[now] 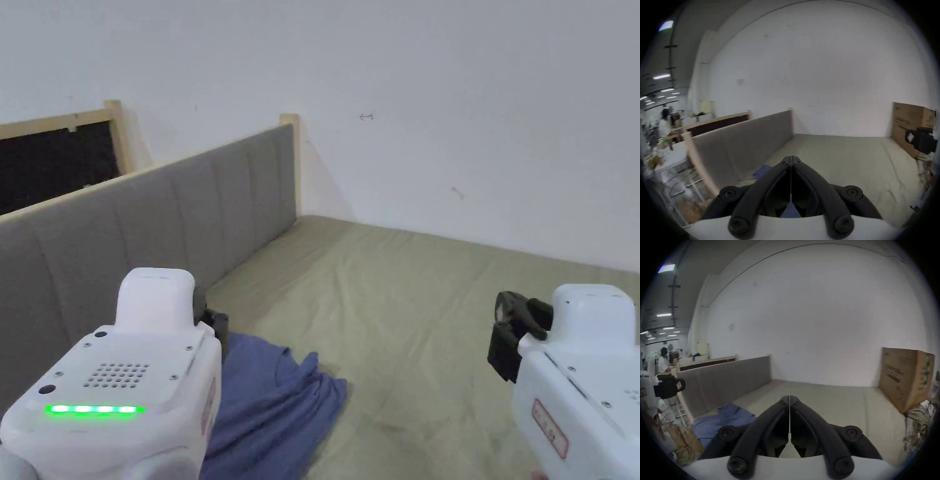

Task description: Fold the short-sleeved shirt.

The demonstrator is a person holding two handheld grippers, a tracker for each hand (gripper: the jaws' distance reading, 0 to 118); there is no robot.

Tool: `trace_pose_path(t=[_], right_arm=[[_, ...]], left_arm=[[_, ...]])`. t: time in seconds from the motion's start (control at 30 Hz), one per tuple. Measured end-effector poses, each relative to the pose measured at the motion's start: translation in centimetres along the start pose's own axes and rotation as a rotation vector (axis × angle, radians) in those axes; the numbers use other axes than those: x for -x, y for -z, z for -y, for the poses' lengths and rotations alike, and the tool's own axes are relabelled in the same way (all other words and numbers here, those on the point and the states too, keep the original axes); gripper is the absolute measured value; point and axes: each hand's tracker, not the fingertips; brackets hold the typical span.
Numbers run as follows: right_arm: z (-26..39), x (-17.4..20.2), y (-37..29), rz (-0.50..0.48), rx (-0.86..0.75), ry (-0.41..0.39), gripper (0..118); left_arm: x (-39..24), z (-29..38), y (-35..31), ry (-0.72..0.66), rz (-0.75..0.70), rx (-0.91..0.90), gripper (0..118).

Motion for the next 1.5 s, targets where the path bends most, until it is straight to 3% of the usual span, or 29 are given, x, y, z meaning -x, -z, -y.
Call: trace_pose_path(t=[0.07,0.27,0.37,0.5,0.53,0.6,0.67,0.73,0.93,1.03,1.17,1.2,1.3,1.33,1.37,1.43,1.5], right_arm=[[0.1,2.1,0.9,-0.081,0.006,0.023,2],[1.0,5.1,4.3,-0.146,0.105,-0.012,2],[2.1,5.4,6.3,-0.173,0.227,-0.019,2],[4.7,5.0,7.9,-0.191,0.349,-0.027,2],[5.3,4.7,8.1,-0.183,0.364,-0.027,2],[6.3,3.8,8.6,-0.171,0.402,-0.011,2],[7.1,2.8,8.9,-0.157,0.43,0.0,2],[7.8,1.7,9.2,-0.121,0.456,0.0,2],[9.6,-1.3,10.3,-0.046,0.518,0.055,2],[10.6,-1.9,10.9,-0.03,0.543,0.093,2],[11.5,-2.0,11.1,-0.036,0.571,0.126,2],[11.5,-2.1,11.0,-0.039,0.574,0.134,2],[11.3,-2.2,10.8,-0.049,0.579,0.153,2],[11.2,-2.3,10.6,-0.05,0.579,0.155,2],[11.0,-2.5,10.4,-0.049,0.577,0.158,2],[10.5,-2.9,10.0,-0.046,0.567,0.164,2],[9.9,-3.4,9.4,-0.038,0.552,0.172,2]], left_arm=[[2.3,0.5,-0.2,0.012,-0.075,0.014,0],[5.0,2.1,2.8,-0.028,-0.061,0.173,0],[5.2,4.8,8.7,0.003,0.061,0.486,0],[5.1,11.6,17.8,-0.163,0.327,0.887,2],[4.8,13.0,19.3,-0.165,0.336,0.942,14],[3.7,15.5,21.7,-0.061,0.284,0.969,58],[2.6,17.5,23.9,0.043,0.225,0.948,75],[1.9,19.2,25.6,0.035,0.21,0.956,104],[-0.3,23.5,30.0,0.045,0.213,1.015,118],[-0.5,24.3,29.2,0.142,0.21,0.914,118],[-0.2,23.5,28.9,0.131,0.221,0.921,116],[0.0,23.2,28.2,0.124,0.24,0.895,106],[0.5,20.9,25.9,0.127,0.231,0.766,14],[0.9,20.3,25.3,0.119,0.212,0.753,5],[1.6,19.4,24.5,0.109,0.172,0.733,5],[3.2,17.4,23.2,-0.008,0.232,0.688,5],[4.5,15.2,21.8,-0.011,0.217,0.67,5]])
